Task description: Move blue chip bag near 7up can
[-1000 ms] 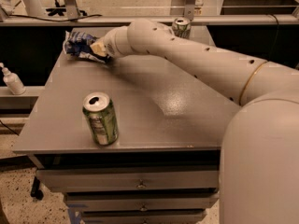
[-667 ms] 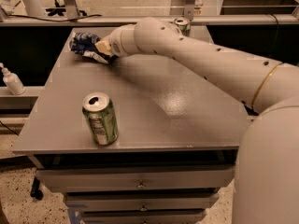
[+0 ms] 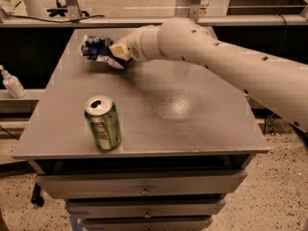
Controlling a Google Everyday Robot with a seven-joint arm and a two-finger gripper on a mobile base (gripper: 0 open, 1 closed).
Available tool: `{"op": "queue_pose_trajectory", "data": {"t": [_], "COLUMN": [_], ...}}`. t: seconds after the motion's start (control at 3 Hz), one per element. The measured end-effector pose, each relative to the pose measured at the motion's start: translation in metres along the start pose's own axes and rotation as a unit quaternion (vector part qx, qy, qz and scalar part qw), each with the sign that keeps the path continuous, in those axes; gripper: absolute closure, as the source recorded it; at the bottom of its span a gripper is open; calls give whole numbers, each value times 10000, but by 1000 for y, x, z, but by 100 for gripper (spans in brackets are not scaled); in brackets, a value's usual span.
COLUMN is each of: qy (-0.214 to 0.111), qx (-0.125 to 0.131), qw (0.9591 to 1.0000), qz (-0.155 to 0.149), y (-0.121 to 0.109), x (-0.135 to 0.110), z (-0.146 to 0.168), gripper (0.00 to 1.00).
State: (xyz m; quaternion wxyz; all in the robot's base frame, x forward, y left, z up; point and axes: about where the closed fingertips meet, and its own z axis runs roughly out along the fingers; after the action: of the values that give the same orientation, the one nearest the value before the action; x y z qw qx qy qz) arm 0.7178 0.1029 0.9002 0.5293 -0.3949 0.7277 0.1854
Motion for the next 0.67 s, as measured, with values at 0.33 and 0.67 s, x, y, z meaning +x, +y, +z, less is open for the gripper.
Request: {"op": "queue_pose_trajectory", "data": {"t": [0.33,0.67], "qy": [217,567], "qx": [158,327], "qw": [9996,9977], "qz": [-50,-180], "y": [-3,-10], "x": [22,47], "z": [-39,-79], "gripper": [100,100]}}
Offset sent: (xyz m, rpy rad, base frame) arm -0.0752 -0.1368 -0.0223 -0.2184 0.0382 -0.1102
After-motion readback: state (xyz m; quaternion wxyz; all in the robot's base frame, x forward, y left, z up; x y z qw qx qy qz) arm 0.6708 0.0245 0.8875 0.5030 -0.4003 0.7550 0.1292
